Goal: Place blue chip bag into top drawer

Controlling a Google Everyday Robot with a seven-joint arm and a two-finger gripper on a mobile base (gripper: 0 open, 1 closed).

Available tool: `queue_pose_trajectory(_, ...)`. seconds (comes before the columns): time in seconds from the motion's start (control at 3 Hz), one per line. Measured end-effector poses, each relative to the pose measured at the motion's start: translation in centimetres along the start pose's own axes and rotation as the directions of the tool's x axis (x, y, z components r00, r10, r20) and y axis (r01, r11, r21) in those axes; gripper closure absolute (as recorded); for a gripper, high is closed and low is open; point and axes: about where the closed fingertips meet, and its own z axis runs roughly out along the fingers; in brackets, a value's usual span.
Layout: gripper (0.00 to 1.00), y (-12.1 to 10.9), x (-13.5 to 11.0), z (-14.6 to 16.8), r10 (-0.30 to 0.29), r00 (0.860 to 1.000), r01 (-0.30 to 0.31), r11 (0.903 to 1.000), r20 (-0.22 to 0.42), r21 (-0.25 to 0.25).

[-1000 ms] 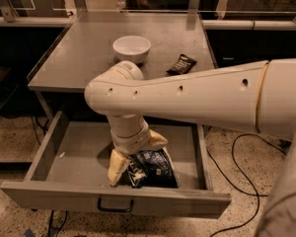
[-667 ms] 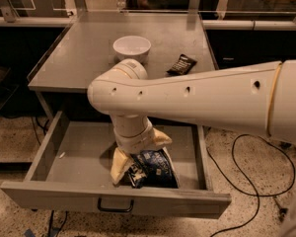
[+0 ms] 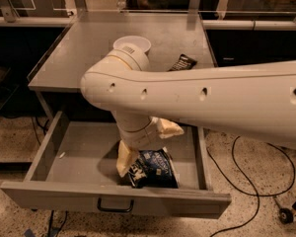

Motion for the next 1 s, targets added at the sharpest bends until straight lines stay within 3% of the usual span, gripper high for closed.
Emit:
queue_pose_trajectory(0.33, 0.00, -1.5, 0.1, 0.4, 0.032, 0.999, -0.032, 0.9992, -0.001, 0.026)
queue_pose_trajectory(0.67, 0.00, -8.1, 3.2, 0.5, 0.192, 0.981, -0.188, 0.9777, -0.033, 0.093)
queue_pose_trajectory(1.0, 0.00, -16.4, 9.6, 0.4, 0.398, 0.914, -0.381, 0.9101, -0.084, 0.163)
